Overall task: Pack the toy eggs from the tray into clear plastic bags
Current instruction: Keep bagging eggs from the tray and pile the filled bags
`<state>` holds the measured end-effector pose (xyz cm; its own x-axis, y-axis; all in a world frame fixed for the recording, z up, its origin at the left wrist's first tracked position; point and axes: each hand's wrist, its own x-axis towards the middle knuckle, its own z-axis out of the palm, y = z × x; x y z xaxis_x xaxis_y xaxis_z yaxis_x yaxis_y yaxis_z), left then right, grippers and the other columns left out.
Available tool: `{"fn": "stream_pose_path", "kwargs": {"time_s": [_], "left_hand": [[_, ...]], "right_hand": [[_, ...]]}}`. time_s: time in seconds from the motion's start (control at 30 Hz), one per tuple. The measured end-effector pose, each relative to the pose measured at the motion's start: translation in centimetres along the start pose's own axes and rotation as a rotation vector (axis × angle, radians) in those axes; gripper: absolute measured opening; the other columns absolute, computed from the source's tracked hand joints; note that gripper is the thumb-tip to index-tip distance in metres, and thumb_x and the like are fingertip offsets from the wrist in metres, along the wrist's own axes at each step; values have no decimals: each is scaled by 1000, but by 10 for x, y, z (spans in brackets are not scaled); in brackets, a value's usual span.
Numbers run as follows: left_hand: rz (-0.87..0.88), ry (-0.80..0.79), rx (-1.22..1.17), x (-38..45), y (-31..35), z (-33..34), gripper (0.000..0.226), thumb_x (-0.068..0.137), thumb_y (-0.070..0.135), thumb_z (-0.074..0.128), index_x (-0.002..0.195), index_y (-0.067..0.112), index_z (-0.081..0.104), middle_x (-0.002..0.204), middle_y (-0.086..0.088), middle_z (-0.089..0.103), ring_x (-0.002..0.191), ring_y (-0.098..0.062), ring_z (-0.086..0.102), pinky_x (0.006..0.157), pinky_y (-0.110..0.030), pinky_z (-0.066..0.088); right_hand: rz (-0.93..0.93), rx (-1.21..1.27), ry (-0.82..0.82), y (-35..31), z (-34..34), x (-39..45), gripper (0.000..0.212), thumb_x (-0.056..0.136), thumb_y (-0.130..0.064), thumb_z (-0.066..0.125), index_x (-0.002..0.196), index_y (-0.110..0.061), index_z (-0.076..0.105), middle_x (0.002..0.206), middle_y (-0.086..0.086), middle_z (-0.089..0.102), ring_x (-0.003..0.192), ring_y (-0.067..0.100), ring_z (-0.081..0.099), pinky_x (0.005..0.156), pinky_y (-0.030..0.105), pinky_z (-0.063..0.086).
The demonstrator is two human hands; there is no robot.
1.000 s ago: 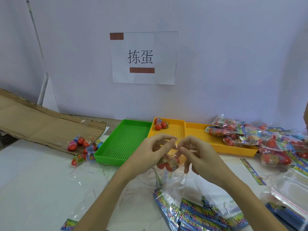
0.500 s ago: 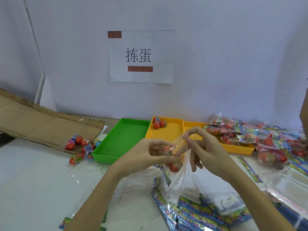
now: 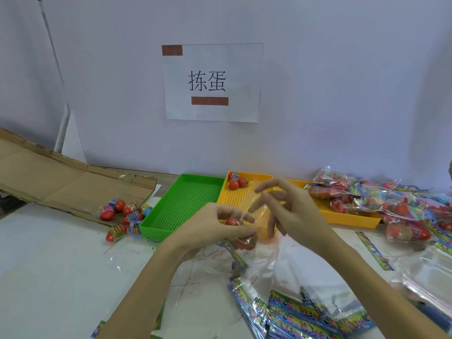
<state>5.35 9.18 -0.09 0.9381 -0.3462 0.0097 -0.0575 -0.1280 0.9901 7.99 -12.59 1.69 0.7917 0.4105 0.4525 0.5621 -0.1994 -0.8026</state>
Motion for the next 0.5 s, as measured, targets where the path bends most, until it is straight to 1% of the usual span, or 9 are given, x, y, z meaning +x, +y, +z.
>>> {"fn": "stream_pose_path", "kwargs": {"time_s": [0.07,0.13,0.2,0.23,0.3,0.37,0.4,0.43,0.5], "left_hand": [[9,113,-34,1,2,-6,33,81,28,92,108,14,78,96,-12,81,88,-29,80,74,-26,62],[34,252,-27,3,1,-10,33,81,29,91,105,12,76,97,-11,81,87,-29,80,78,-32,65],[57,395,-49,5,-2,-13,28,82,29,90,99,13,75,99,-7,80,88,-30,79,81,-41,66],[69,465,-32,6,-4,-15,27,80,31,91,96,16,75,99,-2,79,91,-27,79,82,-41,66],[90,550,9,7,-8,-18,29,78,33,93,93,19,73,96,5,79,94,-16,77,83,-36,62],[94,548,-75,7,-8,-20,35,77,30,94,98,16,71,96,2,81,89,-20,79,75,-35,64],[96,527,-109,7,-9,-21,38,76,29,94,102,15,70,96,0,81,85,-22,80,70,-33,64],[102,508,-112,7,-9,-20,41,76,28,94,106,15,69,95,0,82,83,-22,80,66,-31,64],[111,470,-93,8,-10,-20,43,78,27,93,112,15,68,95,-1,82,83,-22,80,65,-32,65]], "right_hand": [[1,-1,145,2,-2,15,15,109,-10,47,110,-15,61,90,3,77,42,29,62,38,28,40],[48,-45,260,10,0,36,17,109,-8,47,107,-15,62,89,3,76,49,27,65,42,32,44],[96,-152,275,27,9,60,17,107,-6,49,107,-17,62,96,3,73,65,20,71,51,37,54],[111,-210,266,36,14,72,17,106,-6,50,110,-17,63,101,4,72,77,18,72,60,41,59],[115,-355,192,55,24,95,25,104,-3,49,122,-15,63,117,5,68,105,21,67,88,45,59],[96,-560,5,73,34,112,38,102,1,49,135,-14,59,142,8,57,134,26,51,111,41,45],[95,-665,-100,80,40,119,40,101,2,51,137,-13,59,150,9,51,142,27,44,115,41,41],[93,-769,-179,86,46,123,37,100,1,53,133,-13,60,151,9,51,142,29,43,113,42,42],[44,-935,-206,94,53,125,27,97,-4,60,121,-15,65,133,6,63,128,28,54,102,41,48]]}}
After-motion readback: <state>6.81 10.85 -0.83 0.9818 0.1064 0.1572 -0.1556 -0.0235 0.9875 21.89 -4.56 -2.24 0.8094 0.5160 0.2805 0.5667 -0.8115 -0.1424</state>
